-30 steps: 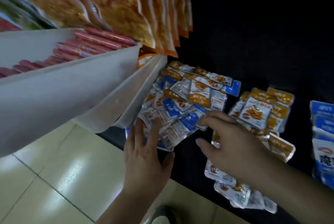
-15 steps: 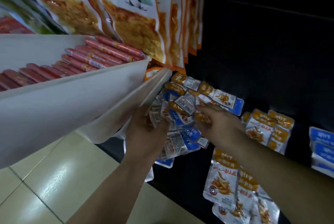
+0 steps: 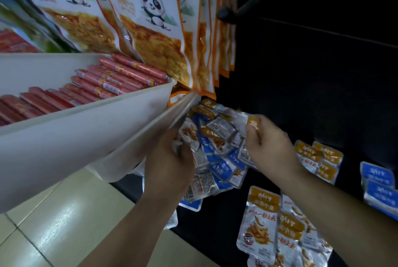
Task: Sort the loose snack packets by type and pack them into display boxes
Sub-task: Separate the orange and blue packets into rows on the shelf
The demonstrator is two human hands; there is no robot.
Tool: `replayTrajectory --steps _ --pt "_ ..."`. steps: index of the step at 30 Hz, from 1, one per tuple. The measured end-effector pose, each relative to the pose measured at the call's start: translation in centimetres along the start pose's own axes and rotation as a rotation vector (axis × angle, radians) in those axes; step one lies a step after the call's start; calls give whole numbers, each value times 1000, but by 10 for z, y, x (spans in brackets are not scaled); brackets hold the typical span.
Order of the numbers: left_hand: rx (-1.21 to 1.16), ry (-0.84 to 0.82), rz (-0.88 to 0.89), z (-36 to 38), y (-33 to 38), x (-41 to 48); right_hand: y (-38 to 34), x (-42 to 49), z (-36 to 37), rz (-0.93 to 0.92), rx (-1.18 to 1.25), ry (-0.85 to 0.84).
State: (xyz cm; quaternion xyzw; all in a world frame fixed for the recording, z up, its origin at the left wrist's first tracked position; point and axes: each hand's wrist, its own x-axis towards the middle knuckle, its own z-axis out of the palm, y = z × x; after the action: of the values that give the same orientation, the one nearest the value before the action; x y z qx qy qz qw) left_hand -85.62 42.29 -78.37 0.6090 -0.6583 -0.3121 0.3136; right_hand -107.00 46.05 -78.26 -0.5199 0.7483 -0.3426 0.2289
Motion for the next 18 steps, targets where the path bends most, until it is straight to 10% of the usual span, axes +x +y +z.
replayTrajectory --steps 5,7,11,14,18 --pt "442 -11 311 -13 15 -29 -29 -30 -36 57 292 67" --pt "270 -37 283 -12 30 -40 -35 -48 -45 4 276 67" --pt "-655 -429 -419 5 73 -44 -33 -78 -36 -97 137 -33" --pt "-647 -427 -316 18 77 -39 -27 -86 -29 111 448 -277" --pt "-488 -630 -145 32 78 -29 -13 -69 -47 431 653 -44"
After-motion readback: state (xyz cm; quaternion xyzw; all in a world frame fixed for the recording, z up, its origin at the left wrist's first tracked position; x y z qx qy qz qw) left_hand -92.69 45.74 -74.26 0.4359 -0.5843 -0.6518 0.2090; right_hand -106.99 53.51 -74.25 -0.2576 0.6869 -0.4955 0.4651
